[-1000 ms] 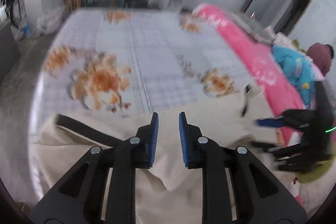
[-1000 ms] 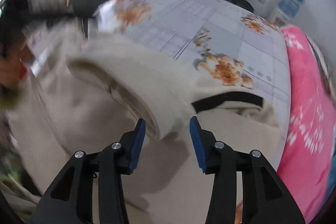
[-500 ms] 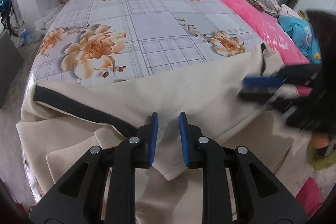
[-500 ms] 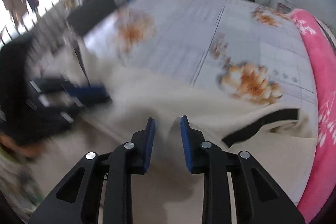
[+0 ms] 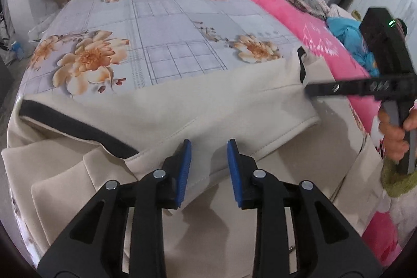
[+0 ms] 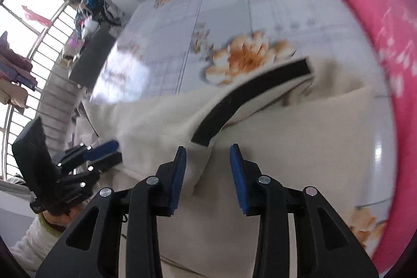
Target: Fold large clothes
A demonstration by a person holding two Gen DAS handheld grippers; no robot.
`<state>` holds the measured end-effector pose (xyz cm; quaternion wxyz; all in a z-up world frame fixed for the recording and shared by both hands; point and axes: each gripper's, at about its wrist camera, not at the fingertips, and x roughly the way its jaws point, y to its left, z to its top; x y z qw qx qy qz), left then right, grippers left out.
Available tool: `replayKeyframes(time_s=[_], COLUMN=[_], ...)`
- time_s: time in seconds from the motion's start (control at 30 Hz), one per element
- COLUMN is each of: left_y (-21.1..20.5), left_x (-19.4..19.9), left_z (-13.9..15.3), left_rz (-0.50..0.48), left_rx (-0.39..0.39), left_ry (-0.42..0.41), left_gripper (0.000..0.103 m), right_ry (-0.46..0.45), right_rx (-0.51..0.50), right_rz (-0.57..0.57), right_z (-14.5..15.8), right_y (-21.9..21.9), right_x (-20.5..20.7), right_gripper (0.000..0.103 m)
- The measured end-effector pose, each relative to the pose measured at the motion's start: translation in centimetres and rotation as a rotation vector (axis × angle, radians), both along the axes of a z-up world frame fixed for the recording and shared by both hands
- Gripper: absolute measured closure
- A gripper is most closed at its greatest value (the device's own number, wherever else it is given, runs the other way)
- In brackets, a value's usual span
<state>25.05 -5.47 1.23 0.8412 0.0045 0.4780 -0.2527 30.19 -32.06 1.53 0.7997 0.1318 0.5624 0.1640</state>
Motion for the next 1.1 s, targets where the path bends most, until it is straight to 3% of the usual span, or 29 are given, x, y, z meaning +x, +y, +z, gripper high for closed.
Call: replayKeyframes(time_s=[0.1, 0.17, 0.27, 0.4, 0.53, 0.6, 0.67, 0.83, 0.87, 0.97, 1.03, 1.1], left_y=[-0.1, -0.2, -0.7, -1.4, -0.8, -0.7, -0.7, -0.8, -0.7, 0.1, 1.0, 1.9], left_x=[-0.1, 0.1, 0.4, -0.1, -0.2, -0.2, -0.2, -0.3, -0.3, -0.8, -1.8, -3.1], left_z=[-0.1, -0.1, -0.2, -0.2, -0.2, -0.2, -0.2, -0.2, -0.1, 1.0, 2.6, 4.1], left_rz=[0.017, 0.024, 0.031, 0.014, 0.010, 0.011, 0.019, 0.046, 0.056, 0.097, 0.124, 0.151], left_rx=[-0.003, -0.007, -0.006, 0.043, 0.032, 0.025, 0.023, 0.020, 0.022, 0.034, 0.031, 0.046], left_ry=[-0.002, -0.001, -0.007, -0.048, -0.038, -0.037, -0.040, -0.039, -0.033, -0.013, -0.031, -0.048], left_gripper=[0.075, 0.075, 0.075, 0.075, 0.075, 0.075, 0.075, 0.074, 0.073, 0.065, 0.056, 0.049], right_ry=[-0.039, -0.067, -0.135, -0.131, -0.164, -0.214, -0.242, -0.176, -0.204, -0.165, -0.202, -0.239], right_rx=[-0.103, -0.153, -0.230, -0.338, -0.404, -0.383, -0.301, -0.309, -0.317, -0.283, -0.255, -0.254], right_rz=[0.046, 0.055, 0.057, 0.100, 0.029, 0.008, 0.013, 0.081, 0.075, 0.009, -0.020, -0.049], right_z=[0.0, 0.6, 1.8, 0.4, 2.2, 3.6, 4.3, 0.1, 0.2, 1.8, 3.7, 5.0], right_y=[2.2, 3.0, 3.5, 4.4, 4.2, 4.5, 5.0, 7.9, 7.9, 7.2, 6.6, 6.3], right_x=[-0.1, 0.3, 0.9, 1.2, -0.8, -1.9, -3.1, -3.5, -3.9, -5.1, -7.2, -9.3], right_gripper=[0.083, 0.085, 0.086, 0.085, 0.082, 0.081, 0.081, 0.078, 0.078, 0.076, 0.067, 0.049])
